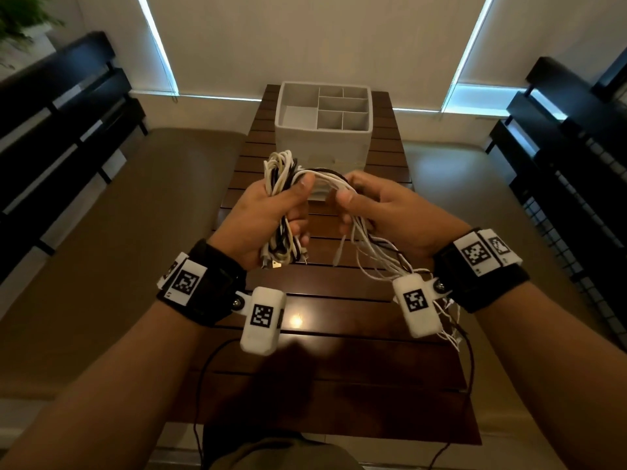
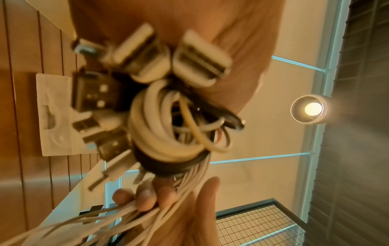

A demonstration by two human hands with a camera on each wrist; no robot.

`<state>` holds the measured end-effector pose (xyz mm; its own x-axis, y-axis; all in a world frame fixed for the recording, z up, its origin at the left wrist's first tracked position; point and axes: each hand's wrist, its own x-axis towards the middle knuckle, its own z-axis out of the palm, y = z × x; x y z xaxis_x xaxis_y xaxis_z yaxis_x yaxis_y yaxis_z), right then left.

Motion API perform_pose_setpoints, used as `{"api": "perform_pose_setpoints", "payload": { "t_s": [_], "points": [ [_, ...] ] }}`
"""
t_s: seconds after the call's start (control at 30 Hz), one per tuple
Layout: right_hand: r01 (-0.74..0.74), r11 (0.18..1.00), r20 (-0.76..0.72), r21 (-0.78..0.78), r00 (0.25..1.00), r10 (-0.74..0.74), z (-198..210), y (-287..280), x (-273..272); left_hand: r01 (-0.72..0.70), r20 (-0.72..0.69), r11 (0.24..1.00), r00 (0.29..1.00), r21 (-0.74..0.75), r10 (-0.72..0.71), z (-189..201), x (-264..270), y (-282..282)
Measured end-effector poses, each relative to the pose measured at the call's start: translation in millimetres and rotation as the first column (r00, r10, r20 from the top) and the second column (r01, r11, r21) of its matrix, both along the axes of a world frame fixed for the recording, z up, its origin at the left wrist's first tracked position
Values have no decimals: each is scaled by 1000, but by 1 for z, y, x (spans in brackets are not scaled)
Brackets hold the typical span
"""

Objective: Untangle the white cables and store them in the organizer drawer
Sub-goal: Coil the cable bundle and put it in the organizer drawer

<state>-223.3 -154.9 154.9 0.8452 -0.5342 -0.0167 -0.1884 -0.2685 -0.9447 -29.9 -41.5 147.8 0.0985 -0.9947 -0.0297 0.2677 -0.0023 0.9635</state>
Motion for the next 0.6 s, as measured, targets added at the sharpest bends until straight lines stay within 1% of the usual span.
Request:
{"api": "perform_pose_setpoints", "payload": {
  "t_s": [0.07, 0.13, 0.2, 0.27, 0.4, 0.5, 0.6],
  "points": [
    [65, 998, 27, 13, 998, -65, -3, 4, -2, -25, -39, 1000, 999, -12, 25, -3, -5, -2],
    [122, 992, 76, 44, 989, -126, -8, 11, 4, -43, -25, 999, 999, -23, 43, -6, -9, -5],
    [158, 976, 153, 148, 972, -180, -10, 19, 14, -67, 28, 997, 997, -41, 69, -6, -12, -7],
    [196, 959, 202, 207, 950, -238, -10, 23, 24, -99, 100, 993, 989, -72, 106, -7, -16, -8],
    [250, 930, 247, 269, 916, -318, -9, 29, 44, -154, 152, 979, 973, -132, 174, -9, -25, -11],
    [308, 904, 250, 296, 888, -385, -17, 31, 57, -185, 236, 971, 947, -151, 217, -16, -21, -16],
    [293, 897, 266, 331, 883, -387, -22, 31, 56, -163, 270, 971, 940, -177, 207, -20, -15, -18]
  ]
}}
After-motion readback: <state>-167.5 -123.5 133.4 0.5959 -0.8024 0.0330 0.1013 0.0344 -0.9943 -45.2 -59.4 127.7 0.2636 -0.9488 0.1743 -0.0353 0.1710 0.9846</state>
